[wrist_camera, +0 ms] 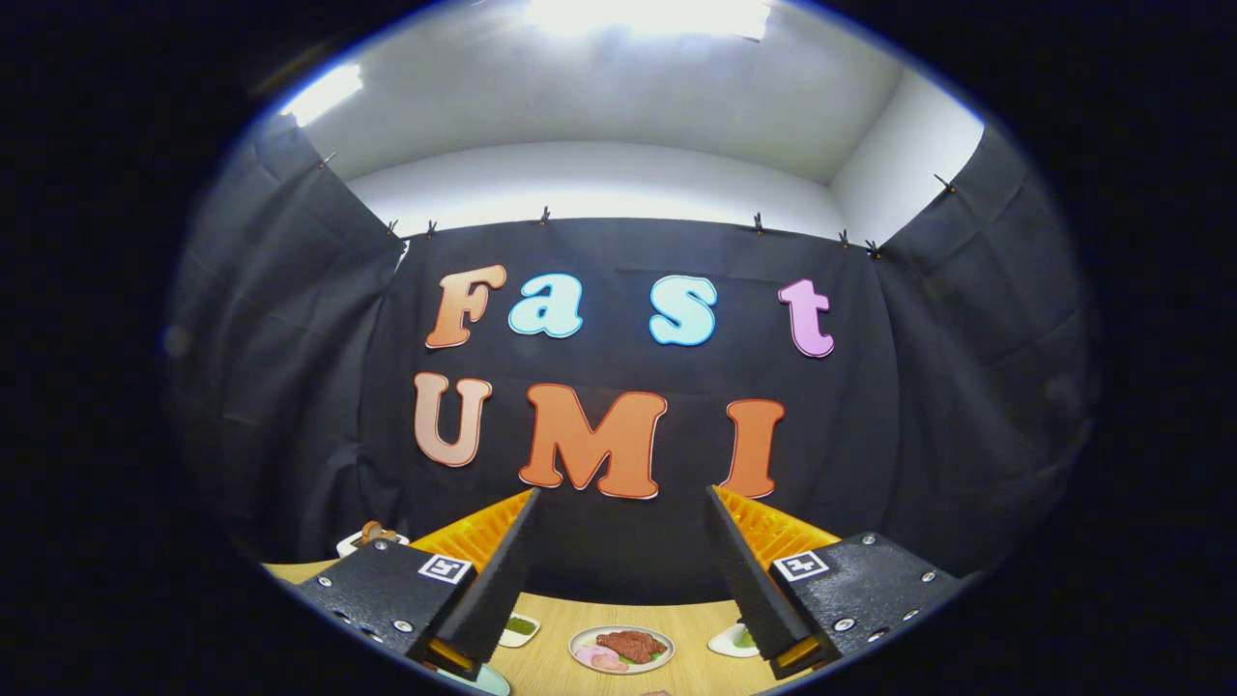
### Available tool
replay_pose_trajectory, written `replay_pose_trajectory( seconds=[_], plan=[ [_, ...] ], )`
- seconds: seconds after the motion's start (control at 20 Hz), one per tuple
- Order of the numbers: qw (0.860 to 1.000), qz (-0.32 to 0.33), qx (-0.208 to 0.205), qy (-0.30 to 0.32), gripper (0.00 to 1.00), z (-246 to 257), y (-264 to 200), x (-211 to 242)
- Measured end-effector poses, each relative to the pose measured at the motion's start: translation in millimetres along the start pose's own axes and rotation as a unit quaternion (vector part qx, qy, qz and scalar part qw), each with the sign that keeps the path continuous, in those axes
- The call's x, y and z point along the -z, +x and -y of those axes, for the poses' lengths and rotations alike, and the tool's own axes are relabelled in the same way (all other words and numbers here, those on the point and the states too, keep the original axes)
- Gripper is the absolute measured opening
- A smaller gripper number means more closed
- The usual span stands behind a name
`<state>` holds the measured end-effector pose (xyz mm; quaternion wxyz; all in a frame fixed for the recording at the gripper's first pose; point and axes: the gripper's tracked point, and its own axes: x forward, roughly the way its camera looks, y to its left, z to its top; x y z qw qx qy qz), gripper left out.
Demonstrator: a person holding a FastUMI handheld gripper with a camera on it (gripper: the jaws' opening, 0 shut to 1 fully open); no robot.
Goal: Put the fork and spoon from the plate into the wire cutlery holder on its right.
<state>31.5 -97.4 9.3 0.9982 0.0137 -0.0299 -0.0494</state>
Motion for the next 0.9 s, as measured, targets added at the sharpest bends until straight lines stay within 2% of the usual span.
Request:
replay_pose_trajectory(
  seconds=[0.5,0.9],
  plan=[
    [1.0,-0.02,-0.005,0.0,0.98,-0.3,3.5,19.6],
    [0.999,-0.047,0.013,0.012,0.99,11.8,4.5,36.2]
  ],
)
